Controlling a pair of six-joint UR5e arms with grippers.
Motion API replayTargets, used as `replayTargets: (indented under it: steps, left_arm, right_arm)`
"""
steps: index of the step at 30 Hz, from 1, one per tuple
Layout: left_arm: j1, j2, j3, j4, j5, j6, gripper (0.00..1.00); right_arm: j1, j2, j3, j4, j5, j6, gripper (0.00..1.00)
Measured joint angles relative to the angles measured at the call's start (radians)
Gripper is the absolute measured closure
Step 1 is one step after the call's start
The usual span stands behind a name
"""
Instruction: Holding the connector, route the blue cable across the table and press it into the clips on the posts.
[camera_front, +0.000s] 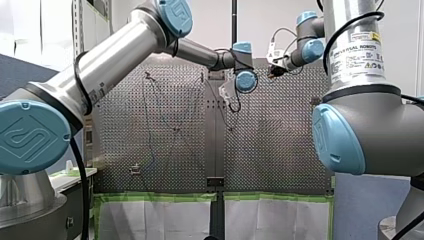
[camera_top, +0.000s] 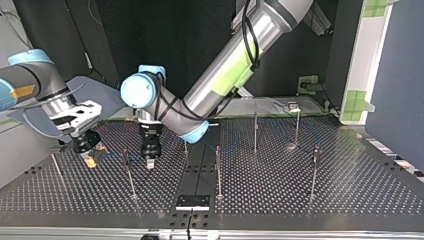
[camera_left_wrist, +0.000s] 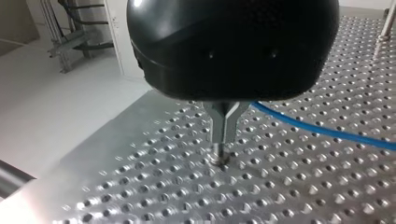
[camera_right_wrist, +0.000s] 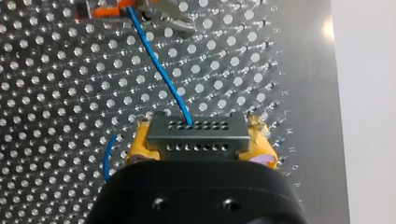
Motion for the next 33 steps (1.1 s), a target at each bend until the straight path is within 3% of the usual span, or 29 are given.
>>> replayTargets:
  steps: [9,11,12,13,14,15,17,18,19,20,33]
  left_arm:
    - [0.015,-0.006,-0.004,-0.006,0.035,-0.005,1.0]
    - [0.015,-0.007,-0.005,-0.008,0.039,-0.007,0.86]
    - [0.015,-0.007,-0.005,-0.008,0.042,-0.009,0.86]
    - [0.015,-0.007,-0.005,-0.009,0.044,-0.012,0.76]
    - [0.015,-0.007,-0.005,-0.01,0.047,-0.014,0.59]
    - [0.014,-0.007,-0.005,-0.01,0.048,-0.016,0.59]
    - [0.013,-0.007,-0.006,-0.013,0.05,-0.019,0.29]
    - [0.013,-0.007,-0.006,-0.014,0.051,-0.02,0.29]
    - [0.012,-0.007,-0.006,-0.015,0.051,-0.02,0.11]
    - [0.012,-0.007,-0.006,-0.017,0.051,-0.021,0.0]
    - [0.008,-0.007,-0.006,-0.045,0.055,-0.026,0.0]
  right_arm:
    - [-0.009,0.015,-0.003,-0.003,-0.005,0.0,1.0]
    - [-0.01,0.016,-0.003,-0.003,-0.005,0.0,1.0]
    - [-0.011,0.016,-0.003,-0.003,-0.005,0.0,1.0]
    - [-0.011,0.016,-0.003,-0.003,-0.005,0.0,1.0]
    - [-0.012,0.017,-0.003,-0.003,-0.005,-0.001,1.0]
    - [-0.012,0.017,-0.003,-0.003,-0.005,-0.001,1.0]
    - [-0.013,0.018,-0.003,-0.004,-0.005,-0.001,1.0]
    - [-0.013,0.018,-0.003,-0.004,-0.005,-0.001,1.0]
    - [-0.013,0.018,-0.003,-0.004,-0.005,-0.001,1.0]
    - [-0.013,0.018,-0.003,-0.004,-0.005,-0.001,1.0]
    - [-0.013,0.02,-0.003,-0.004,-0.012,-0.001,1.0]
